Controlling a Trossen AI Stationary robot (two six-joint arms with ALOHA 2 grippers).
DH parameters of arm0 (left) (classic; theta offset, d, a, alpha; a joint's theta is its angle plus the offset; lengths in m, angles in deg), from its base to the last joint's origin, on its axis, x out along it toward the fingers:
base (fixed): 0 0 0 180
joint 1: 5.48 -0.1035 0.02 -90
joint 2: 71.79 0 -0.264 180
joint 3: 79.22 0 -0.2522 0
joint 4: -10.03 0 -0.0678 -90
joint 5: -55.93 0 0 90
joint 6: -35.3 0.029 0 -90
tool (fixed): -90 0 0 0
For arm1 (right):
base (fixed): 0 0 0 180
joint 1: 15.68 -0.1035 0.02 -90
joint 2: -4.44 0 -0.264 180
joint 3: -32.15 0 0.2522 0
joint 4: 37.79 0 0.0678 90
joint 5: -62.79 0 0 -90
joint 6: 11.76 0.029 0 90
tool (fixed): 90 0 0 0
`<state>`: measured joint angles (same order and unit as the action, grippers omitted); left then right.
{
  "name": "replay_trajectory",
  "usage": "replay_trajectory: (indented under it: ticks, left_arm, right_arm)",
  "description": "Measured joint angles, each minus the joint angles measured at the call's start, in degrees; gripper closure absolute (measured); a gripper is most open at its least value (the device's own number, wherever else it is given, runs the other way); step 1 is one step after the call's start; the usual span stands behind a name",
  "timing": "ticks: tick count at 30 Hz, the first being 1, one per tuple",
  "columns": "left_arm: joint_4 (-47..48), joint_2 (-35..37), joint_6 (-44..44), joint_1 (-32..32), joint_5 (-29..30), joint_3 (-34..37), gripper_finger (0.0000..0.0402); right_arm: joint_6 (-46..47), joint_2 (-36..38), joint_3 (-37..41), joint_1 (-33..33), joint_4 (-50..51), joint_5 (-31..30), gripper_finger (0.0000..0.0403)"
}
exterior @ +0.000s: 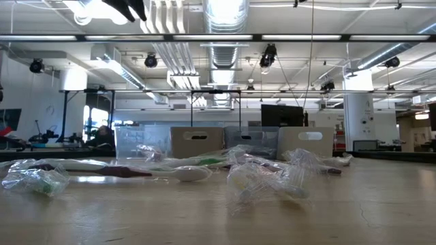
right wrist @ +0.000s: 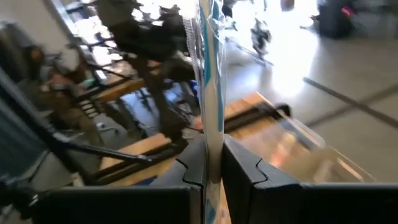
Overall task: Pick & Place Toothbrushes
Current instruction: Put the blue toothbrush into the black transparent bin
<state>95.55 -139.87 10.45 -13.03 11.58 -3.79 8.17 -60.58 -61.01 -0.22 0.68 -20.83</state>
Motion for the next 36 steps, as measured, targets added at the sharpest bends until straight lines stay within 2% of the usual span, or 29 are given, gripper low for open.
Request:
replay_trajectory:
  ticks: [5, 7, 11, 15, 27, 31, 36]
  left_arm:
    - [-4.46, 1.68, 4.60, 0.56, -4.84, 4.03, 0.0145]
    - [-11.16, 3.33, 8.48, 1.41, -9.15, 7.01, 0.0145]
    - [-30.57, 7.74, 13.31, 2.93, -18.77, 14.55, 0.0145]
    - [-40.68, 11.15, 14.09, 2.87, -22.02, 21.36, 0.0145]
    - [-43.71, 13.71, 12.93, 2.89, -22.25, 31.56, 0.0145]
    - [-44.59, 13.20, 13.16, 2.89, -22.45, 33.02, 0.0145]
    - [-44.77, 13.88, 15.34, 3.43, -26.96, 32.78, 0.0145]
  right_arm:
    - [2.52, -0.86, 0.00, 2.71, 2.63, -0.60, 0.0380]
    - [2.59, -1.57, 0.00, 3.38, 2.59, -0.57, 0.0380]
    - [2.64, -3.39, 0.00, 5.18, 3.42, -0.53, 0.0380]
    - [5.25, -5.41, 0.00, 7.37, 5.81, -0.53, 0.0380]
    - [9.73, -12.10, -0.25, 13.93, 10.98, -0.35, 0.0380]
    - [9.65, -16.54, -4.39, 15.52, 17.26, -0.42, 0.0380]
    - [7.25, -23.82, -12.13, 16.24, 25.39, -2.25, 0.0380]
